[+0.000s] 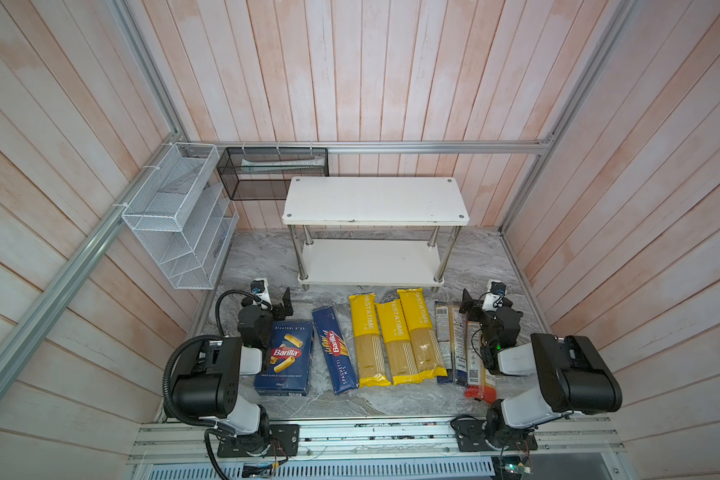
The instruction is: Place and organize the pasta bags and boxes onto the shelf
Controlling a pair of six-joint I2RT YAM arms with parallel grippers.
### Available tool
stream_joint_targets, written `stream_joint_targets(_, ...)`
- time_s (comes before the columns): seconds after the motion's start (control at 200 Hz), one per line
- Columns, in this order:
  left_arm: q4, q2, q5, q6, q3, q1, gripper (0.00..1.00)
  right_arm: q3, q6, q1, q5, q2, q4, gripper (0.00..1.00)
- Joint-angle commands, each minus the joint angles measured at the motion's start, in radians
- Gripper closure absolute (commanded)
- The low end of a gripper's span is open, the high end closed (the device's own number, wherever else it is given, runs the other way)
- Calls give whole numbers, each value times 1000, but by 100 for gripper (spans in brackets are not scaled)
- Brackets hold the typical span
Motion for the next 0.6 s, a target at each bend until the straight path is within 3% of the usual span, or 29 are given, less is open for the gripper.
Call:
stream_joint_targets(0.0,8,-1,-2,15,9,-1,0,23,-4,-5,-11,-11,-13,2)
stream_joint_targets(0.115,21,-7,-8,11,10,-2,0,21,-7,-5,-10,-13,-14,2)
stream_joint_targets(0.185,-125,-70,-16,12,59,-1,0,40,3,-2,11,-19,0,2)
stream_joint_targets(0.32,-380,-204,1,9,155,-8,0,302,27,3,32,-137,-541,2)
stream_joint_targets(0.48,-637,-349,63,-119,251,-30,0,476,104,38,32,-211,-932,2)
stream_joint_targets(0.595,-831,-414,83,-154,319,-103,0,565,133,132,85,-242,-1205,2)
